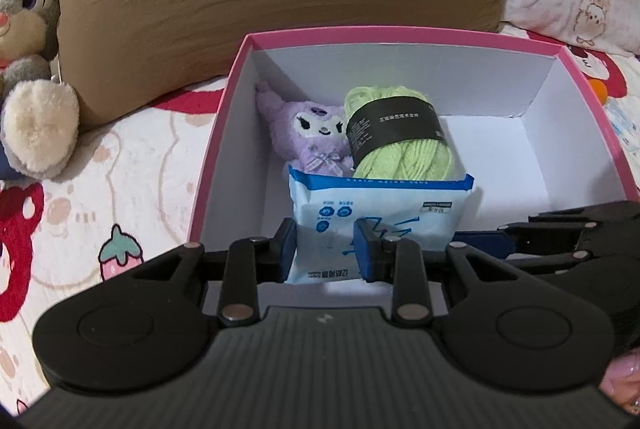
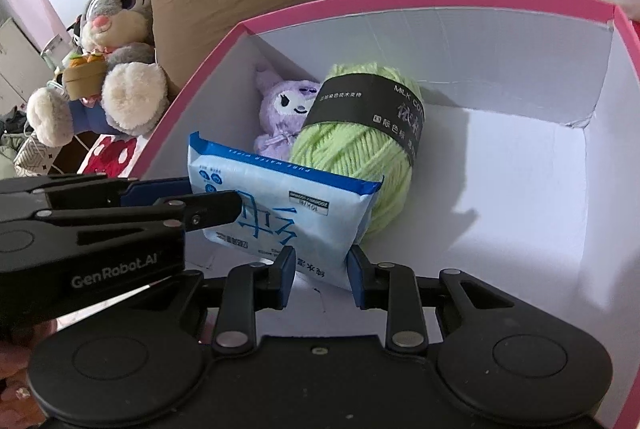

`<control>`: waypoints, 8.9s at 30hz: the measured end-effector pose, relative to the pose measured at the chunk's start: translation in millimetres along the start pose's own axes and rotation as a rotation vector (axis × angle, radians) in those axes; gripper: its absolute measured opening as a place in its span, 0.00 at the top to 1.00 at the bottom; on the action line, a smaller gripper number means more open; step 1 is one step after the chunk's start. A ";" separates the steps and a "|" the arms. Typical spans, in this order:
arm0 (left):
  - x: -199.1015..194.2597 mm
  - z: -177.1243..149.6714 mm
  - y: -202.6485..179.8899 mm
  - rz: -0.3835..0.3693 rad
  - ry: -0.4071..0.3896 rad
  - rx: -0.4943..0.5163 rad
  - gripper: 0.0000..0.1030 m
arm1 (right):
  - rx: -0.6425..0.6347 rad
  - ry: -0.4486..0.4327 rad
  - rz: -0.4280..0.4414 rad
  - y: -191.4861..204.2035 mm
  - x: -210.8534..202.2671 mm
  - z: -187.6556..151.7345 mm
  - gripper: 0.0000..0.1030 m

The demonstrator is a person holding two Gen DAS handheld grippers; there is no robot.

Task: Organize objects
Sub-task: 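Lower the wet wipes pack into the box beside the yarn ball and open the left tool, then withdraw the left tool from the box toward the white tube, then close the left tool on the white tube and lift it, then carry the white tube with the left tool over the pink box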

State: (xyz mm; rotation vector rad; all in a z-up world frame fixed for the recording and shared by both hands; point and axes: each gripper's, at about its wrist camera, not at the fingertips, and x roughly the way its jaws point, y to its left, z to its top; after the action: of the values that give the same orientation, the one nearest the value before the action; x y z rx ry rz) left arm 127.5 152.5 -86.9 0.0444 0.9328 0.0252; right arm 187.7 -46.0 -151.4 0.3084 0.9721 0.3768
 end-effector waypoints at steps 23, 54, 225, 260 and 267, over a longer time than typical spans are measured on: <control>-54.1 5.3 -1.0 -0.085 0.046 -0.153 0.39 | -0.246 -0.074 -0.068 26.9 -88.5 -12.1 0.67; -156.5 -23.5 -56.5 -0.122 0.075 -0.019 0.30 | -0.292 -0.018 -0.223 35.1 -226.5 -63.4 0.42; -92.8 -13.3 -207.4 -0.616 0.257 -0.071 0.73 | -0.005 -0.046 -0.217 -73.0 -245.9 -104.3 0.53; -145.6 -18.5 -80.7 -0.545 0.074 -0.221 0.72 | -0.303 -0.066 -0.201 52.8 -217.8 -69.5 0.54; -140.3 -16.1 -55.4 -0.496 0.048 -0.259 0.72 | -0.332 -0.070 -0.162 65.3 -194.6 -51.6 0.54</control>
State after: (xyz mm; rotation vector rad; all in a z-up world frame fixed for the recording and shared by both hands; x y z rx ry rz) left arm 31.1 91.9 13.4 -0.4284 0.9614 -0.3132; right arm 34.2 -69.5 -7.7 -0.0584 0.8431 0.3703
